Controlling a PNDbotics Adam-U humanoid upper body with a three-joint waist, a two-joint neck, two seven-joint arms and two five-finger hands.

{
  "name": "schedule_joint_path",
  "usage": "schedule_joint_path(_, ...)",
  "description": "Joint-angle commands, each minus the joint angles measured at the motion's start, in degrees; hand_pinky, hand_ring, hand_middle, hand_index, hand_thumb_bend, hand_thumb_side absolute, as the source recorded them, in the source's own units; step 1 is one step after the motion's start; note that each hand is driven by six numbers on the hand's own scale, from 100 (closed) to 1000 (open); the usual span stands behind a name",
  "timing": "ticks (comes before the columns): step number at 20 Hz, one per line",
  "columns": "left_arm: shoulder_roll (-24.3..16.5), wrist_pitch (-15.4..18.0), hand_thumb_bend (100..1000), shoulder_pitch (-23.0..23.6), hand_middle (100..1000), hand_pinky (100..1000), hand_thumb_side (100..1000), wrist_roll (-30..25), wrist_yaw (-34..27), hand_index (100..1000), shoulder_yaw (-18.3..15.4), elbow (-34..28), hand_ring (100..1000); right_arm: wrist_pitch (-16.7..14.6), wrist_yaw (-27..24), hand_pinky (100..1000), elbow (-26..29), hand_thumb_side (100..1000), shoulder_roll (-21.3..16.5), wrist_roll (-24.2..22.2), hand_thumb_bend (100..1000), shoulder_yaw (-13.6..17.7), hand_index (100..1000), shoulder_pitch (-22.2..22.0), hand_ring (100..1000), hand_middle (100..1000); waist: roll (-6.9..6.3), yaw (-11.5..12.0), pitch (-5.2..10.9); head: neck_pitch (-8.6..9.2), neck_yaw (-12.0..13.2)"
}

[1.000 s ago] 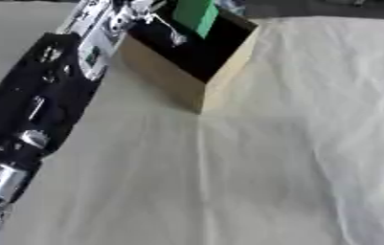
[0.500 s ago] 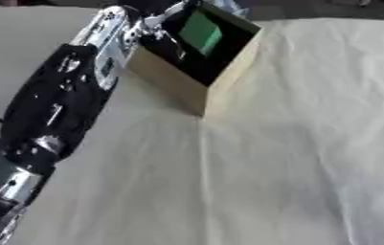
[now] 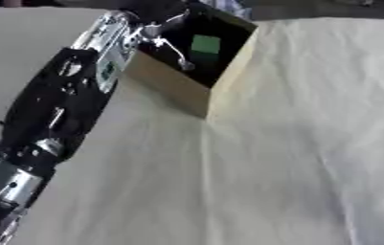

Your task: Pick up objects on the table and place them in the box.

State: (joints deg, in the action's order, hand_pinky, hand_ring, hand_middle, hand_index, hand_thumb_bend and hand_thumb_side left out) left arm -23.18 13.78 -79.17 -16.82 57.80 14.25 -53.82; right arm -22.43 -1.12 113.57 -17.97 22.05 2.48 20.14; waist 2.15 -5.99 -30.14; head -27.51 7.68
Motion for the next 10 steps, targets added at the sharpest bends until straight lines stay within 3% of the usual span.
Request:
schedule_joint_path(1,-0.9,-0.7,503,-1.2,831,648,360,0.9,-1.7,910,-0.7,-2.0,795,0.0,-0.4,799,1.0,899,-1.0,0.2,100,0.5,818,0.2,705,582,-0.20,0.0,2.25,-0.08,-0.1)
schedule_joint_path(5,-1.4,-2.1,476,-1.5,814,639,357,2.9,-3.6,896,-0.8,-3.4,789,0.1,-0.5,799,1.0,898,-1.3,0.1,100,0.4,818,0.1,706,583,-0.55,0.2,2.96,-0.70,-0.2)
schedule_joint_path(10,-2.9,-3.3,330,-1.7,775,597,273,4.5,-6.9,860,-0.7,-6.5,758,0.1,-0.4,799,1.0,895,-2.1,0.5,100,0.8,819,-0.6,708,585,-1.20,1.6,4.54,-3.09,-1.1)
